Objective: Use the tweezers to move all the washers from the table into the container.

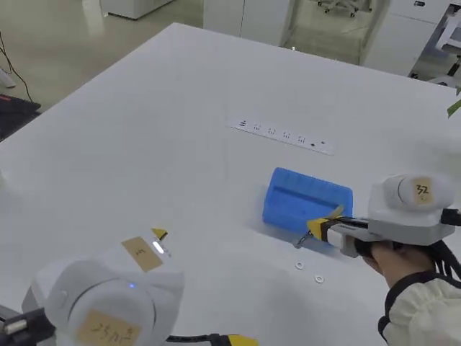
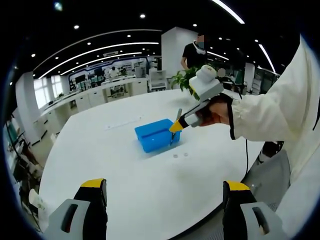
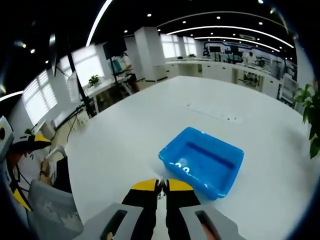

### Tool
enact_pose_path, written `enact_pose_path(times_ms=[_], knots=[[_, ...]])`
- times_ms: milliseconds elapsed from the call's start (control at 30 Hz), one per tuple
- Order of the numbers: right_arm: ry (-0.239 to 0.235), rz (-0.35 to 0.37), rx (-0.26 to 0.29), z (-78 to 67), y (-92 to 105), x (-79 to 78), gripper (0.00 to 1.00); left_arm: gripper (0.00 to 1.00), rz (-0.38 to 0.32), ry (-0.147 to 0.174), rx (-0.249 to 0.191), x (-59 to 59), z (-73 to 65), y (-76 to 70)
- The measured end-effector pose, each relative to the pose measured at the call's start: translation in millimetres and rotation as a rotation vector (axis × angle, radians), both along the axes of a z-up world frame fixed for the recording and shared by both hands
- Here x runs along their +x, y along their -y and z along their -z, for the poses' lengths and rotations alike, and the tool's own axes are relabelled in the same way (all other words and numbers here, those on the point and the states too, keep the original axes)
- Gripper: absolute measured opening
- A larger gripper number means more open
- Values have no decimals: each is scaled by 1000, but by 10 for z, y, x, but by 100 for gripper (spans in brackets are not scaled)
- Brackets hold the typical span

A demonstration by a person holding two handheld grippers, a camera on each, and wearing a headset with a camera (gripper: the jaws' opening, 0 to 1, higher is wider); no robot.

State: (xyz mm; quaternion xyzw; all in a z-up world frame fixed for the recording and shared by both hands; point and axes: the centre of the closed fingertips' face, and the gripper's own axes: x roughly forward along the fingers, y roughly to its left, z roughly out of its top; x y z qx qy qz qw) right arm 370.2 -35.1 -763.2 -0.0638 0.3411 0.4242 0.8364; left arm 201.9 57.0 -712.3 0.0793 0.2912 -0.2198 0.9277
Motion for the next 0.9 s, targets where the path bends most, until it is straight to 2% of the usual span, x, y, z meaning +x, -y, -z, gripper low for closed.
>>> enact_pose_path(times_ms=[533,900], knots=[[19,24,19,-112,-20,210,1,99,-4,-8,-1,2,27,-4],[72,41,11,-226,-18,463,1,99,-9,-15,-1,11,42,-8]])
